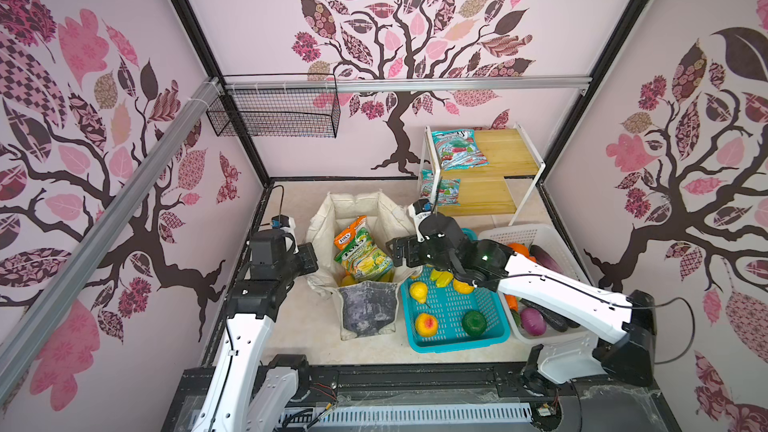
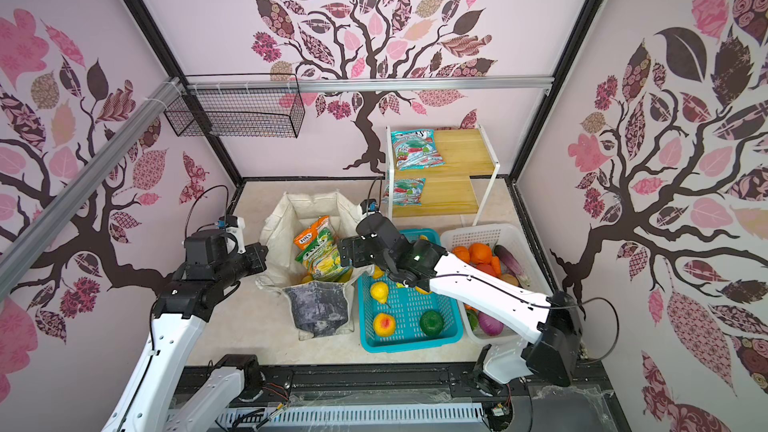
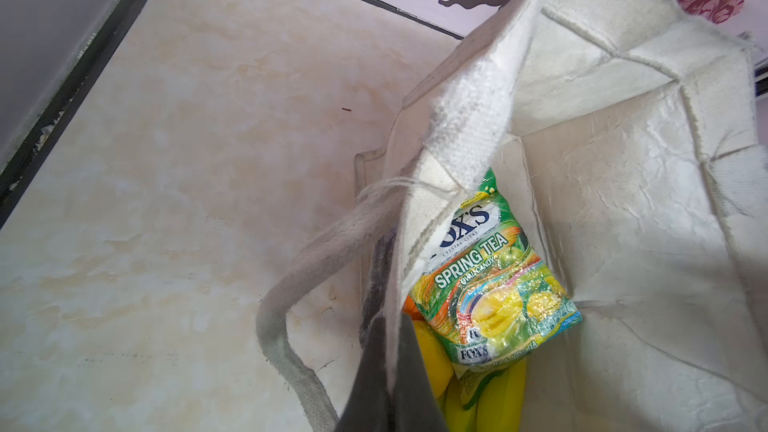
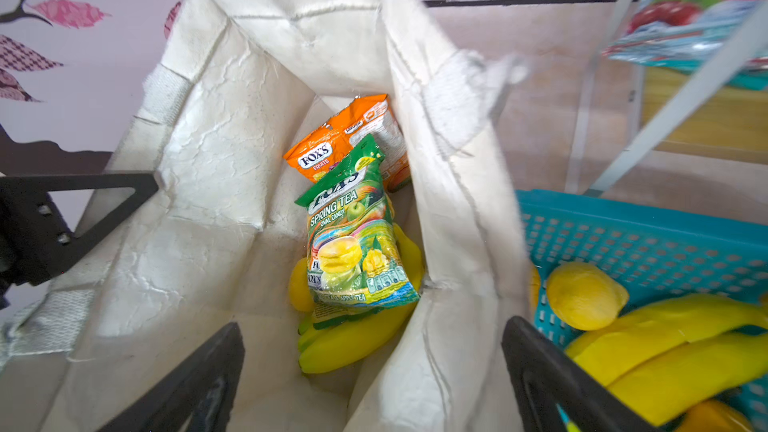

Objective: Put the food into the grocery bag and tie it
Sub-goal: 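Move the right gripper back over the white vegetable basket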

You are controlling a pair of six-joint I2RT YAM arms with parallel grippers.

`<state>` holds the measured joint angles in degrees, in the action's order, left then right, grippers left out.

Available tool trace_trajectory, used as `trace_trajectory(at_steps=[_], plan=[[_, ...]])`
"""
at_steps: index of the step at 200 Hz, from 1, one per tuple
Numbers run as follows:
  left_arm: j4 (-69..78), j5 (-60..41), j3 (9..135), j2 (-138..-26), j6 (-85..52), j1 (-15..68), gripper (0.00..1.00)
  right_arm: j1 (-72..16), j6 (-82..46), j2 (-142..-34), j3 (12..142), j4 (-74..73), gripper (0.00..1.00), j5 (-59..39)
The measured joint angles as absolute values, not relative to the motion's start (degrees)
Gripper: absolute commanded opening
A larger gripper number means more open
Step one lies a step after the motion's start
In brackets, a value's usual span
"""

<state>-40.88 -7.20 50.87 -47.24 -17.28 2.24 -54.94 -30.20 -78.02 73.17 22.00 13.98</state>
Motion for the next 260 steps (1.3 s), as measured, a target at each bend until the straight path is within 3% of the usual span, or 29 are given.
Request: trace_trajectory(at_steps=[43,76,107,147,187,228,260], plan=[[-40.80,-7.20,50.87,-47.24,-17.28,2.24,0.00,-53.67,-28.29,-65.32,64.99,20.27,1.00,18.87],[-40.80,-7.18,50.87,-47.24,-17.26,2.24,0.00,-41.71,-26.87,-56.66,53.39,16.64,1.00,12.14],[-40.80,-7.18,50.87,-47.24,-17.17,2.24,0.00,-38.09,-26.81,-49.63,44.16,17.28,1.00,15.64],[-40.80,-7.14,50.87,-47.24,-17.04,2.24,0.00,-34.96,-28.18,-48.82,43.97,19.49,1.00,21.08],[-40.80,-7.05,50.87,-47.27,-16.84,2.24,0.00,-25.67,-32.75,-48.10,41.01,20.45,1.00,22.26],[-40.80,-6.96,50.87,-47.33,-16.82,2.24,0.00,-13.39,-35.44,-45.43,37.47,21.98,1.00,20.12],[-40.80,-6.98,50.87,-47.33,-16.69,2.24,0.00,-11.11,-34.57,-45.17,36.86,21.23,1.00,14.55]])
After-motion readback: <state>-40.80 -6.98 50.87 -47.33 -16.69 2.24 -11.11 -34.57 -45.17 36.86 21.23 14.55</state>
